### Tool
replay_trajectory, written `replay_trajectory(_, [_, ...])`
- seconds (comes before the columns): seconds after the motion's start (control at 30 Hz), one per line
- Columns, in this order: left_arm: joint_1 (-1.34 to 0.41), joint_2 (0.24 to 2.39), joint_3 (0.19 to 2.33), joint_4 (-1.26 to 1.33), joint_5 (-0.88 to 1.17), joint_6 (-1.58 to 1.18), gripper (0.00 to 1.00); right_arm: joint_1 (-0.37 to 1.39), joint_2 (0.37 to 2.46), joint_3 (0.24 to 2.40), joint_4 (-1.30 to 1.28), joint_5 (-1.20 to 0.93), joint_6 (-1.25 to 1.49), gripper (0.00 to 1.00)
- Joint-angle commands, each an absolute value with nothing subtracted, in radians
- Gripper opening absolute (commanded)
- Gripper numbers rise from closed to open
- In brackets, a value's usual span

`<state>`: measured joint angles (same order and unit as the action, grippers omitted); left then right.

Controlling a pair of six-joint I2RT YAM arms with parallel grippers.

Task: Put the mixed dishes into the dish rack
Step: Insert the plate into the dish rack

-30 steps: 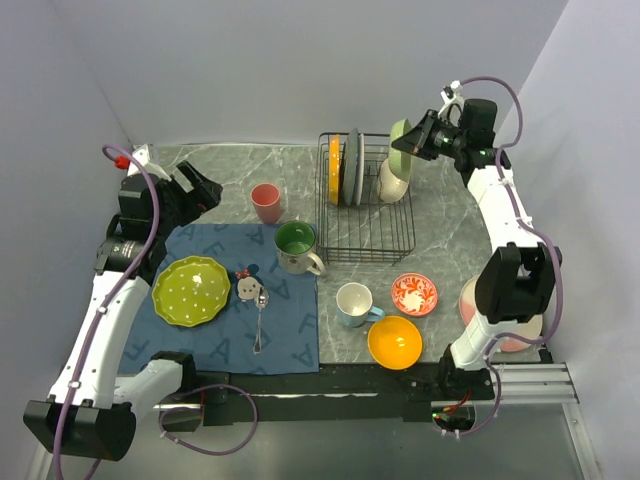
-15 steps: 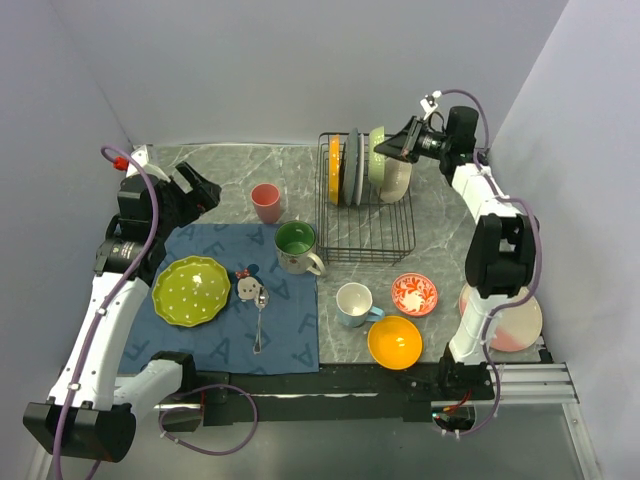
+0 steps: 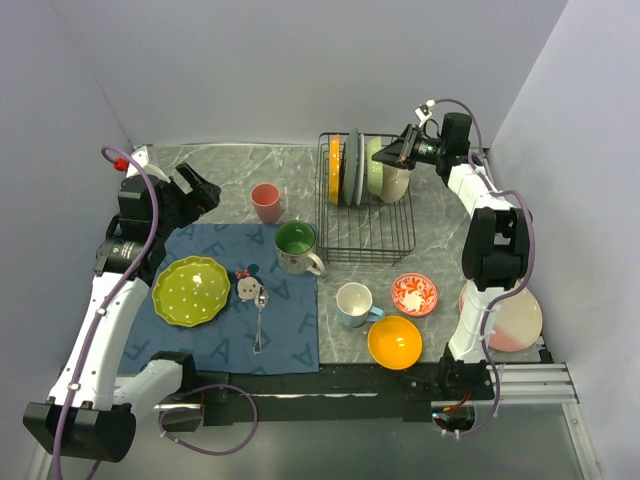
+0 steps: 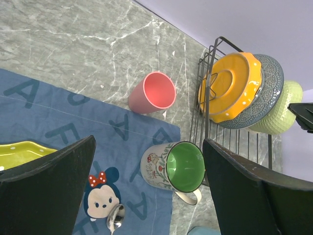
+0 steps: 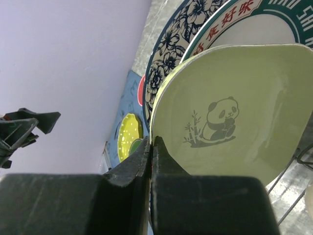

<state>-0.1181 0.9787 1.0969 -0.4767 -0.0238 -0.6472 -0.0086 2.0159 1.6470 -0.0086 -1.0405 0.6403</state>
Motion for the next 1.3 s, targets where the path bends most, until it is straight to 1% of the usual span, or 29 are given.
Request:
replay_trajectory(0.0, [-0.115, 0.956, 1.117, -0.463, -0.034, -0.641, 0.97, -0.006, 2.039, 1.683, -0.054, -1.002, 0.572, 0.00])
replay_trajectory(0.1, [-0.114, 0.956, 1.117, -0.463, -0.035, -0.641, 0.97, -0.012, 2.039, 1.671, -0.066, -0.979, 0.560, 0.04])
replay_trajectory(0.17, [-0.115, 0.957, 1.118, -0.463, -0.035, -0.641, 0.97, -0.021, 2.042, 1.663, -0.063, -0.976, 0.563, 0.09])
replay_trajectory(0.3, [-0.114, 0.957, 1.114, -0.462, -0.034, -0.643, 0.96, -0.031, 2.046, 1.655, -0.067, -0.957, 0.560, 0.22])
replay_trajectory(0.37, [-0.114, 0.957, 1.114, -0.460, -0.032, -0.644, 0.97, -0.035, 2.046, 1.657, -0.077, -0.950, 0.561, 0.26])
replay_trajectory(0.53, [-0.114, 0.956, 1.114, -0.462, -0.031, -0.644, 0.97, -0.044, 2.046, 1.660, -0.100, -0.896, 0.568, 0.30])
replay_trajectory(0.97, [-0.114, 0.953, 1.111, -0.465, -0.038, -0.643, 0.97, -0.058, 2.085, 1.701, -0.132, -0.844, 0.597, 0.49])
replay_trajectory(1.27, [-0.114, 0.954, 1.111, -0.465, -0.037, -0.641, 0.97, -0.060, 2.083, 1.720, -0.104, -0.827, 0.646, 0.50])
